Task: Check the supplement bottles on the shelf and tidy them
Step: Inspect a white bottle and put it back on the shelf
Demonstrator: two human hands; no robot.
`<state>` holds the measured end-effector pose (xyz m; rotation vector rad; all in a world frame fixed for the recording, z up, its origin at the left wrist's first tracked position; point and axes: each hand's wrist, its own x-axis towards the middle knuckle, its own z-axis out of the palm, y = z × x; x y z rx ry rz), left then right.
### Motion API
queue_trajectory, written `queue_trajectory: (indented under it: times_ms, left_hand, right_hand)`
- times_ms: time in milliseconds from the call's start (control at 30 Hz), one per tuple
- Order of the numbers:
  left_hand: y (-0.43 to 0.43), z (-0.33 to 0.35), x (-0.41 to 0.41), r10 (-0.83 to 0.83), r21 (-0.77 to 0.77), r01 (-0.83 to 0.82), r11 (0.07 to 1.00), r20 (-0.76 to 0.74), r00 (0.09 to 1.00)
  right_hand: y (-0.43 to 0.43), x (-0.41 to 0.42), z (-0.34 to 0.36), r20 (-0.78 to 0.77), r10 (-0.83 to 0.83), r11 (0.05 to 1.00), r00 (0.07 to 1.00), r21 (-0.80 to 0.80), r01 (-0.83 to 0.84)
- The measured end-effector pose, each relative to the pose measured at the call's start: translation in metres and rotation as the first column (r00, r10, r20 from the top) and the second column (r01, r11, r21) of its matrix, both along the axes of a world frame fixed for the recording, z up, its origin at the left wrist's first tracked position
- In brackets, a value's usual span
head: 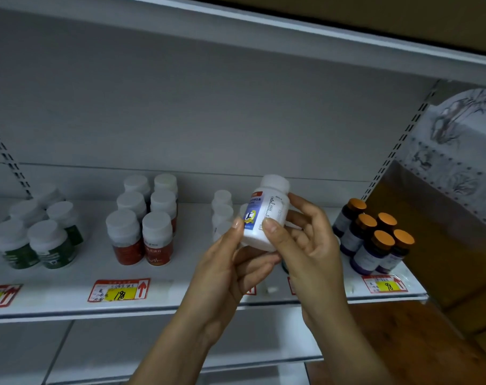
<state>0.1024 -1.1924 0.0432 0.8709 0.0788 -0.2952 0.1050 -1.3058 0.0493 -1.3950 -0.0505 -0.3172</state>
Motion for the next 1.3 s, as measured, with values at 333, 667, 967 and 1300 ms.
queue_trajectory:
  times_ms: [333, 667, 967, 1300]
  left_hand:
    - [-0.005, 0.003, 0.005, -0.014, -0.034, 0.014, 0.999, -0.012, 1.000]
    - [0.000, 0.016, 0.013, 0.125, -0.060, -0.119, 0.991, 0.121, 0.985]
    - [0.004, 0.012, 0.015, 0.299, 0.123, -0.344, 0.931, 0.285, 0.911]
    - [0.006, 0.010, 0.005, 0.330, 0.203, -0.427, 0.881, 0.383, 0.863]
  right_hand:
    - [-0.004, -0.002, 0.000, 0.047, -0.023, 1.000, 0.999, -0.010, 0.023]
    - [0.012, -0.012, -0.017, 0.344, -0.124, 0.836, 0.931, -0.469, 0.284]
    - [0.020, -0.013, -0.018, 0.127, 0.002, 0.902, 0.992, -0.428, 0.053]
    - [0.024, -0.005, 0.001, 0.039, -0.032, 0.987, 0.999, -0.154, 0.038]
